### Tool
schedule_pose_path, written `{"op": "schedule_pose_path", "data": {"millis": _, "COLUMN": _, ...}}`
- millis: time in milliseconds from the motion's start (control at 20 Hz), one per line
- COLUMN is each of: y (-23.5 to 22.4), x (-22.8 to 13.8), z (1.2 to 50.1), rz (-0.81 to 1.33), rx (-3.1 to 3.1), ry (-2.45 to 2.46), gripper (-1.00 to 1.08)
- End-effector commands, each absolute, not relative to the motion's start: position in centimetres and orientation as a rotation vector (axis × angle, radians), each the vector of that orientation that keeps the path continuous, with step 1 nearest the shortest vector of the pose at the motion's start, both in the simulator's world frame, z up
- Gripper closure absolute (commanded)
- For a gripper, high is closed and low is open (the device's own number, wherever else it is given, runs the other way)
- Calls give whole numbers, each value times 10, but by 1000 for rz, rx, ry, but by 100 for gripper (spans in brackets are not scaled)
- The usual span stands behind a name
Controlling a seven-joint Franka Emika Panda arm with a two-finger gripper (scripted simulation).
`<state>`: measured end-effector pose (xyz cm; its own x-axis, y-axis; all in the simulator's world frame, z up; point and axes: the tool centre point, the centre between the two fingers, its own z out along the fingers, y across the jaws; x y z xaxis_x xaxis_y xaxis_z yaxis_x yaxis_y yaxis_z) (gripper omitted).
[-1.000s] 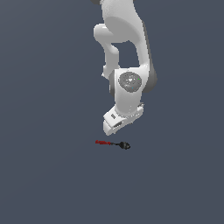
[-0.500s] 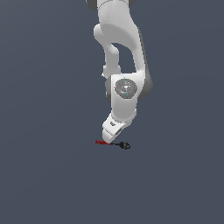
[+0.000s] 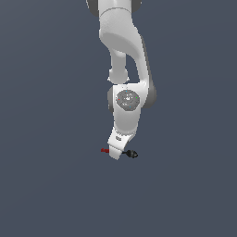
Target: Pick up the object and move it to a goal position.
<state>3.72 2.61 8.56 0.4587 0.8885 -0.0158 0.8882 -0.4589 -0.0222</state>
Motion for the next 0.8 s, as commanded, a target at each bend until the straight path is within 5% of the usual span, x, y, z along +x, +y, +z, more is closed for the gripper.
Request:
{"op": "schedule_pose_path", "data": {"millis": 0, "y": 22, "x": 41, "z": 82, "rz": 33, "rx": -2619, "ry": -1718, "gripper": -92}}
{"op": "schedule_pose_path", "data": {"millis": 750, "y": 5, "x": 55, "z": 63, "rz": 4, "rx": -2339, "ry": -2095, "gripper": -92}}
